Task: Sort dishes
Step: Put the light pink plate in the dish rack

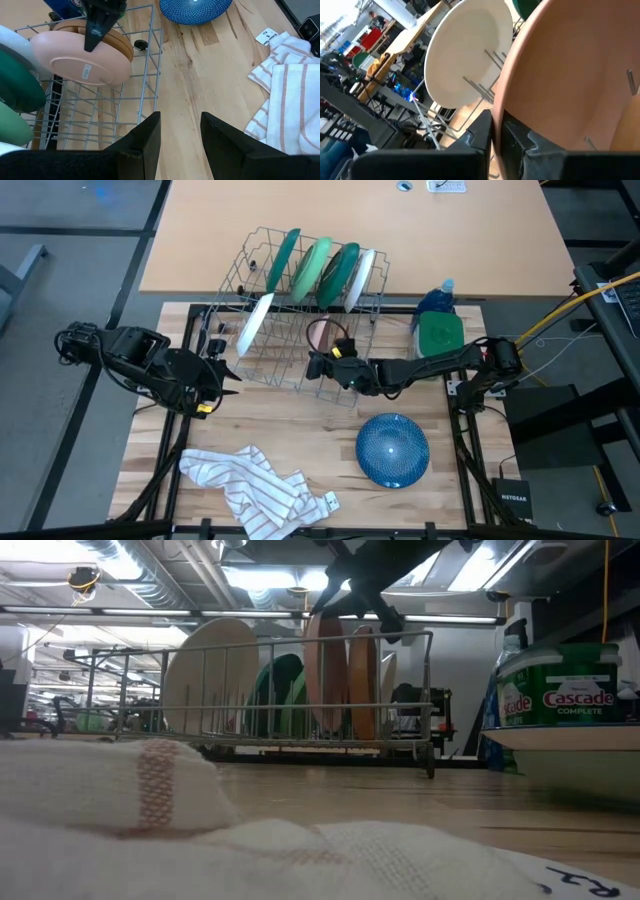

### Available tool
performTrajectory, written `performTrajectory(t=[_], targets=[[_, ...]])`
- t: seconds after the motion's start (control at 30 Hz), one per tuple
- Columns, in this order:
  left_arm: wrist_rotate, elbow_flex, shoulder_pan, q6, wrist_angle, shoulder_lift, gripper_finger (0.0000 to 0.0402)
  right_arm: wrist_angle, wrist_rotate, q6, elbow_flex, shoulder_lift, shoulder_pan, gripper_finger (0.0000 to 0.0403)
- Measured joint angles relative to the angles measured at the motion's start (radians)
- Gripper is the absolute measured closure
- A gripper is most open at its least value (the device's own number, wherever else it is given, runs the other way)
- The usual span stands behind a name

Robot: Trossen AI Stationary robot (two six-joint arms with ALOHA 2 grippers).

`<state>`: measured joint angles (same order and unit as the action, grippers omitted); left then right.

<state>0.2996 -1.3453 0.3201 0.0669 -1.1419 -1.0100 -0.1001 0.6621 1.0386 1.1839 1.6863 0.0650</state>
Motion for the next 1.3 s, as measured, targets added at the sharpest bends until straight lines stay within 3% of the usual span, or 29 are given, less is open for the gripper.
performTrajectory(t=[0.27,0.53,0.97,1.3], targets=[[0.0,0.0,0.0,-0.001,0.0,0.0,0.0273,0.0,-0.006,0.0,0.0,0.0,-0.007,0.0372],[0.0,0.0,0.0,-0.001,-0.001,0.0,0.0273,-0.002,-0.127,0.0,0.0,0.0,-0.035,0.0372],[0.0,0.0,0.0,-0.001,-0.003,0.0,0.0273,0.031,-0.212,0.0,0.0,0.0,-0.04,0.0369],[0.0,0.0,0.0,-0.001,-0.003,0.0,0.0273,0.041,-0.251,0.0,0.0,0.0,-0.04,0.0276]])
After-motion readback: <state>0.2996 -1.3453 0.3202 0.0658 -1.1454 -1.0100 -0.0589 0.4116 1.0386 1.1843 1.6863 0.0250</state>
